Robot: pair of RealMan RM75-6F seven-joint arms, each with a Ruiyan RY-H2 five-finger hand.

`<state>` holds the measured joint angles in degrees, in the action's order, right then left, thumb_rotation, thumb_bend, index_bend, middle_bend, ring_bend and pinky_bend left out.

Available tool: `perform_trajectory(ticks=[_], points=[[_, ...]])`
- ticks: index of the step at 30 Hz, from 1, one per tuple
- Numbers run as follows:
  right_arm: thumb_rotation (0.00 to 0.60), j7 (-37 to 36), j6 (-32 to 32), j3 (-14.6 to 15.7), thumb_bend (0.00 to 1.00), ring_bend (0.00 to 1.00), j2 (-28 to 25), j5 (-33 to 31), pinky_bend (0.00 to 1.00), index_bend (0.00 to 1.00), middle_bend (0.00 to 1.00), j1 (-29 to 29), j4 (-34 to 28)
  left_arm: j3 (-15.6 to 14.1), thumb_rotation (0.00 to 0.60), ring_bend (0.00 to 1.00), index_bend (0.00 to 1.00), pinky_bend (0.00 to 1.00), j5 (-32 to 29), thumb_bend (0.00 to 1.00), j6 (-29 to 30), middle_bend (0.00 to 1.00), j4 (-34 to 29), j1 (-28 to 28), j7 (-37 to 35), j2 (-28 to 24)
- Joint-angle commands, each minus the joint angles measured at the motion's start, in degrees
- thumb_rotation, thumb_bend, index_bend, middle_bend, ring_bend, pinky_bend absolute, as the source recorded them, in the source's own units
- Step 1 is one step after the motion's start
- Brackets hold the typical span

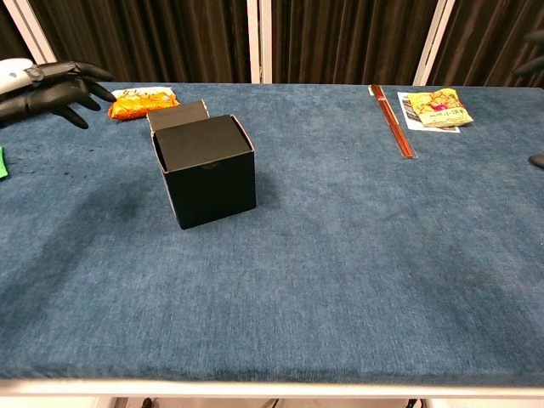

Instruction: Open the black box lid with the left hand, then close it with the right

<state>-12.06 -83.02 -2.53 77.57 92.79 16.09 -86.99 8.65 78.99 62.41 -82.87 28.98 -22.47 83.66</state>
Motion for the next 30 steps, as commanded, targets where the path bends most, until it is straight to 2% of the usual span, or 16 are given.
perform_trajectory(ticks=[1,5,16,19,26,30], points=[[0.6,0.1,-0.4,-0.4,0.25,0.02,-0.4,-0.4,0.0,0.06,0.18,-0.3,-0.5,2.8,0.0,0.17,0.13,0.25,-4.5,0.0,-5.8,0.19,-0.5,3.3,-1.6,-0.9],[0.6,-0.5,-0.1,-0.8,0.25,0.02,-0.3,-0.9,0.0,0.06,0.18,-0.3,-0.2,3.6,0.0,0.17,0.18,0.25,-6.6,0.0,-9.3,0.22,0.5,5.8,1.5,-0.2],[0.6,-2.3,1.5,-1.0,0.25,0.02,1.2,-2.2,0.0,0.06,0.18,0.0,2.0,3.4,0.0,0.18,0.18,0.25,-8.3,0.0,-14.3,0.26,3.5,11.8,11.7,4.5],[0.6,-2.9,1.6,-1.0,0.25,0.02,1.7,-2.4,0.0,0.06,0.18,-0.1,2.6,3.6,0.0,0.2,0.18,0.25,-8.2,0.0,-15.1,0.32,4.0,13.2,13.0,5.7],[0.6,-3.9,1.4,-0.6,0.25,0.02,2.1,-2.5,0.0,0.07,0.18,-0.6,3.7,1.1,0.0,0.23,0.18,0.25,-2.3,0.0,-10.4,0.39,1.3,13.2,17.5,6.5],[0.6,-4.0,1.6,-0.2,0.25,0.02,2.6,-2.3,0.0,0.07,0.18,-0.8,4.2,-2.4,0.0,0.23,0.19,0.25,2.4,0.0,-5.4,0.4,-1.1,11.4,22.8,6.9]])
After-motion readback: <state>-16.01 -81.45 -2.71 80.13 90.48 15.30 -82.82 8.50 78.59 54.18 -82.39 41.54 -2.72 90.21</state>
